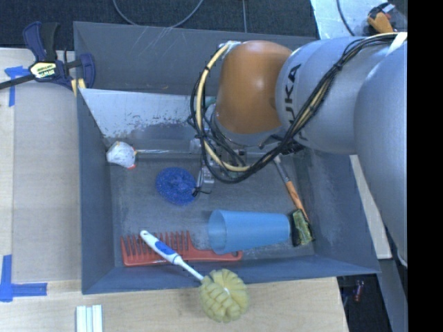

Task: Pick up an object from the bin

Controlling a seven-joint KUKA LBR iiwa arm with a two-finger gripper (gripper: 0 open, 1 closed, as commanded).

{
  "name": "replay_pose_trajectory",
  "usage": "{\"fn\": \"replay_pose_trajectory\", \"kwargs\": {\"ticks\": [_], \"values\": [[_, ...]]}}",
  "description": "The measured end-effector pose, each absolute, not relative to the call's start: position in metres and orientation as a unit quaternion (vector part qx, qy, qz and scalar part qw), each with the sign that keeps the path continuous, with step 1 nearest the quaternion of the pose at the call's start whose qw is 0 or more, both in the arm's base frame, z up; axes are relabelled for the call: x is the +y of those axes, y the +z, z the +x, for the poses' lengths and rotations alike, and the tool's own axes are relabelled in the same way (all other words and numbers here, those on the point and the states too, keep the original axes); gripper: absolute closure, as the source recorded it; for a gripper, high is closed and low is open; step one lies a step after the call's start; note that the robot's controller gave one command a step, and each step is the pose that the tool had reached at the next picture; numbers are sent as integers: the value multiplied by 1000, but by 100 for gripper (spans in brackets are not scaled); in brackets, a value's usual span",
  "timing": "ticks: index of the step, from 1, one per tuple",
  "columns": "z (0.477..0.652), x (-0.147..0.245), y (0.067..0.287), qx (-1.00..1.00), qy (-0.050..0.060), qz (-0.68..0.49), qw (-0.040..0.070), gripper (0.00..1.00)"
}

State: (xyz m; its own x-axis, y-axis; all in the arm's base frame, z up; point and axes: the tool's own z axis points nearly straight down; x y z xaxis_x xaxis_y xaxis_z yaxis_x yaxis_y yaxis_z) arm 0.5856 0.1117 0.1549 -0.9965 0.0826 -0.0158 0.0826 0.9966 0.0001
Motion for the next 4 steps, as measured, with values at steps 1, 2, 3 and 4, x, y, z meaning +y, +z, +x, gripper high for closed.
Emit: {"fn": "replay_pose_trajectory", "kwargs": {"ticks": [1, 2, 3, 4], "values": [[596, 132, 100, 1000, 1, 13, 1, 0], [594, 135, 71, 994, 2, 108, 10, 0], [596, 129, 74, 996, 3, 84, 8, 100], [596, 129, 74, 996, 3, 83, 8, 100]]}}
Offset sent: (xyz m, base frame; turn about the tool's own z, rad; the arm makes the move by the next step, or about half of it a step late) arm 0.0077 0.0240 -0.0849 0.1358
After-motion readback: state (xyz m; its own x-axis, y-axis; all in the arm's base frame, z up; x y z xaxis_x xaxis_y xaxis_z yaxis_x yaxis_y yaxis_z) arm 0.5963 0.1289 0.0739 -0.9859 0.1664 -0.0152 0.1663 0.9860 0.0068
